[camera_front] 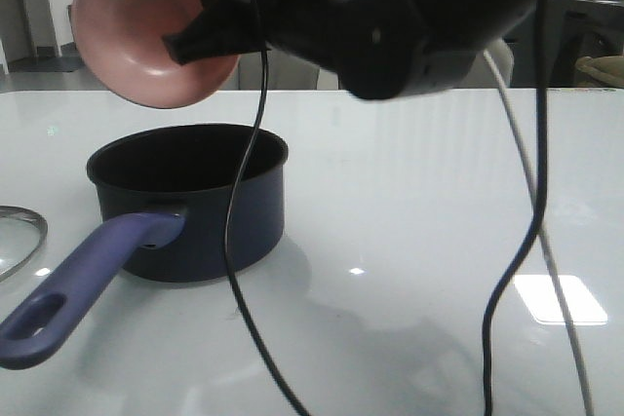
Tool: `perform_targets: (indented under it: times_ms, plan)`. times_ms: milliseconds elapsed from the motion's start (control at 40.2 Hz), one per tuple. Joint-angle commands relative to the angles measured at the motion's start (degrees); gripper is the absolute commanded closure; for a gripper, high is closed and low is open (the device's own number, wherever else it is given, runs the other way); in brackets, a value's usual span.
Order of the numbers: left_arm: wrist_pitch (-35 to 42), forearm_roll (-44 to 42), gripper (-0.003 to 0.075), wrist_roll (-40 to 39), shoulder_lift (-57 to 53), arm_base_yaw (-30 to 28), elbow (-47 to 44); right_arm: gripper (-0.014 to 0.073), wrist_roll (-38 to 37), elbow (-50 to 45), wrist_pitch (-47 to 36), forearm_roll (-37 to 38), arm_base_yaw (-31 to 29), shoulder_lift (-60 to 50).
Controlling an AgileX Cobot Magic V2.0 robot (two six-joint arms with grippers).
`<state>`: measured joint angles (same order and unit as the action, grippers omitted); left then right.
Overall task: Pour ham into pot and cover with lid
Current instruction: 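Tilt the pink bowl to pour the ham slices into the saucepan, then carry the empty pink bowl back and lower it onto the table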
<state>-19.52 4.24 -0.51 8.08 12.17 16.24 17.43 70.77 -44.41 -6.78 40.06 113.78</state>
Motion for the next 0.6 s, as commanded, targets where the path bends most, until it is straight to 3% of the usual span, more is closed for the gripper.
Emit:
perform_targets:
  times_ms: [0,124,299,572]
  plan:
    - [4.16,0.19,0.0167,-0.02,0.52,0.34,1.6,0.0456,-4.88,3.46,11.42,-0.43,-0.02,-8.77]
    - [4.16,0.19,0.0167,-0.02,0.52,0.34,1.6,0.0456,-4.88,6.35,28.82,-0.96,-0.76,-13.35]
    - [4.16,0.19,0.0167,-0.02,0.52,0.34,1.6,0.0456,-4.88,7.95,44.41,-4.29,-2.95,-19.66]
    - [4.16,0.19,0.0167,-0.02,0.52,0.34,1.6,0.0456,-5.94,7.95,70.44,-8.33,-13.66,-27.07]
